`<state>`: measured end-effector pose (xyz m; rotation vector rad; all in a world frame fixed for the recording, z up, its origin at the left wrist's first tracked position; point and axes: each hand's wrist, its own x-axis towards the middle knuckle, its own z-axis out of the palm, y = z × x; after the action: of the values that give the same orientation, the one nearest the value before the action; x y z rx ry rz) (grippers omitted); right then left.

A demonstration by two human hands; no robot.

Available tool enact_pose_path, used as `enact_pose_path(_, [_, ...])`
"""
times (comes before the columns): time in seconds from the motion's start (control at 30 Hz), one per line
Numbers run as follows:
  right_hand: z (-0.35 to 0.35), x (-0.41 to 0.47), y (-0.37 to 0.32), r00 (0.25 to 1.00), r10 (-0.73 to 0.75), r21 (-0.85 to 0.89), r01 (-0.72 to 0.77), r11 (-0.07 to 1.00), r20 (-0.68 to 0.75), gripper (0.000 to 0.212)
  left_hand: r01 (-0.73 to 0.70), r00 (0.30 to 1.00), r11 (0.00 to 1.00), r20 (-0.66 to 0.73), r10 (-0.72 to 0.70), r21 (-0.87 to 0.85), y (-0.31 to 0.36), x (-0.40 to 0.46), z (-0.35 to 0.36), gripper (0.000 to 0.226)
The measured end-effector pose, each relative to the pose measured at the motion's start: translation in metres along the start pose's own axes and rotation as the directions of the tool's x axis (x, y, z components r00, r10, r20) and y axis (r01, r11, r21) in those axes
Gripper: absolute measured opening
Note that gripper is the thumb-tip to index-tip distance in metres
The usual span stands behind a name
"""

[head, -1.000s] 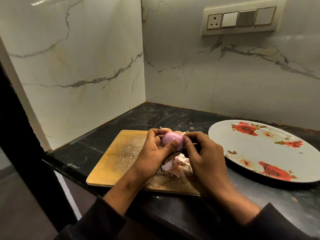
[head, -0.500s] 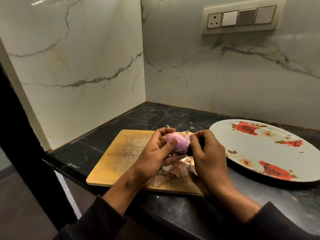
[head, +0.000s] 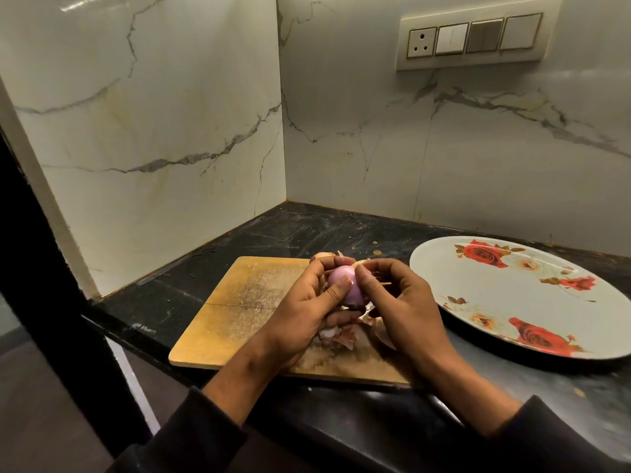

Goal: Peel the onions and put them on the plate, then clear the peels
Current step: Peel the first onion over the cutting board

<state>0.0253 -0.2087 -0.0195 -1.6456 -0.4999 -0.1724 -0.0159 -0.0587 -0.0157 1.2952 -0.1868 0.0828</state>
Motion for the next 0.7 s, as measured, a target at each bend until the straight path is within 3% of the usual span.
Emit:
enact_pose_path(0.13, [-0.009,0.003,-0.005,0.992,0.089,0.122,-0.100,0.988,0.089,0.025,-0.020,1.000,1.000,-0.022,0.020,-0.001,0.001,0.000,-0.001,0.038])
enact_pose_path(0.3, [-0.014,0.004,-0.005,1.000,0.027,0.002,-0.027,1.000,-0.006,0.006,-0.028,0.999,0.999,-0.019,0.028,0.026,0.000,0.000,-0.001,0.038])
enact_pose_path(0.5, [-0.007,0.001,0.000,0.961,-0.267,-0.415,0.216,0.883,-0.067,0.022,-0.076,0.997,0.989,0.008,0.076,0.127,-0.003,0.000,-0.003,0.050])
enact_pose_path(0.7, [-0.004,0.001,0.000,0.961,-0.267,-0.435,0.213,0.875,-0.066,0.032,-0.073,0.997,0.988,0.034,0.070,0.132,0.000,-0.002,-0.002,0.049])
